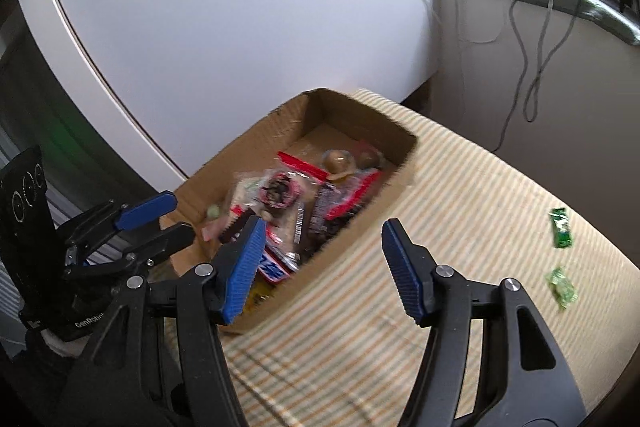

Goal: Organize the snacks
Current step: 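Carry the green candy and Snickers bar into the box and release both, then move both grippers back toward the two green candies on the bed, then grasp the dark green candy with the left gripper while the right gripper grasps the light green candy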

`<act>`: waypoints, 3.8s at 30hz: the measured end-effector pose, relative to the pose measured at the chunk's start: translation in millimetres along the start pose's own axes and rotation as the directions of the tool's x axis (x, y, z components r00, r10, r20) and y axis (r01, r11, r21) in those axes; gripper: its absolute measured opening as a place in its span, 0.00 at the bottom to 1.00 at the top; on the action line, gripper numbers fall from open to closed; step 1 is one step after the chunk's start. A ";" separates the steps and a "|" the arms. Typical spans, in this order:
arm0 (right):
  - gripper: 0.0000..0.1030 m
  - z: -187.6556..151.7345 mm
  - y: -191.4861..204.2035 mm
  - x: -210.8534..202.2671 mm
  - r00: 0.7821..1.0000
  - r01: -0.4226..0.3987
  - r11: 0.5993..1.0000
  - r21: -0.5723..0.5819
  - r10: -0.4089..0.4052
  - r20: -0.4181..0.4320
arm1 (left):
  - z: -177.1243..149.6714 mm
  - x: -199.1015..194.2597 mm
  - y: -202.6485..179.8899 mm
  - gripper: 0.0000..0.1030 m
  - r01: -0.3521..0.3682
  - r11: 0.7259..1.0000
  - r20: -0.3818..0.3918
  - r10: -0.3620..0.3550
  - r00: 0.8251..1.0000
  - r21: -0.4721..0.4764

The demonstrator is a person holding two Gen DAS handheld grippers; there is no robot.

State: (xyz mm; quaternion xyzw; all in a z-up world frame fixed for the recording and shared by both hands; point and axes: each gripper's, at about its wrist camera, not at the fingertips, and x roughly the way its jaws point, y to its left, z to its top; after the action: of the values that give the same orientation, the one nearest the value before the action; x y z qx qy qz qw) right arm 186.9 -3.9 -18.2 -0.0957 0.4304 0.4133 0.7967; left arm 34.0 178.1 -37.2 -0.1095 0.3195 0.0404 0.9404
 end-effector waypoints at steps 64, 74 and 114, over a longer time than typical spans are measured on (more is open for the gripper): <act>0.39 -75.1 -217.8 5.8 0.991 0.127 0.992 0.006 -0.127 -0.043 | 58.9 275.6 -229.9 0.41 0.203 0.975 -0.317 -0.166 0.934 0.089; 0.38 -74.8 -207.8 11.9 0.985 0.161 0.987 -0.029 -0.162 -0.058 | 50.9 270.8 -228.2 0.26 0.168 0.967 -0.286 -0.108 0.952 0.193; 0.21 -92.3 -208.8 -20.8 0.953 0.298 0.954 0.013 -0.297 -0.054 | 13.6 223.5 -230.5 0.25 0.217 0.937 -0.283 -0.137 0.949 0.274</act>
State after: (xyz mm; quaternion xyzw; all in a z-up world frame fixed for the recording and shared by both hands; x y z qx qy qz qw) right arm 279.6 -196.4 -101.2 -0.1615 0.4360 0.2813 0.8395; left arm 252.8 -41.6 -121.4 0.0025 0.4310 -0.1090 0.8957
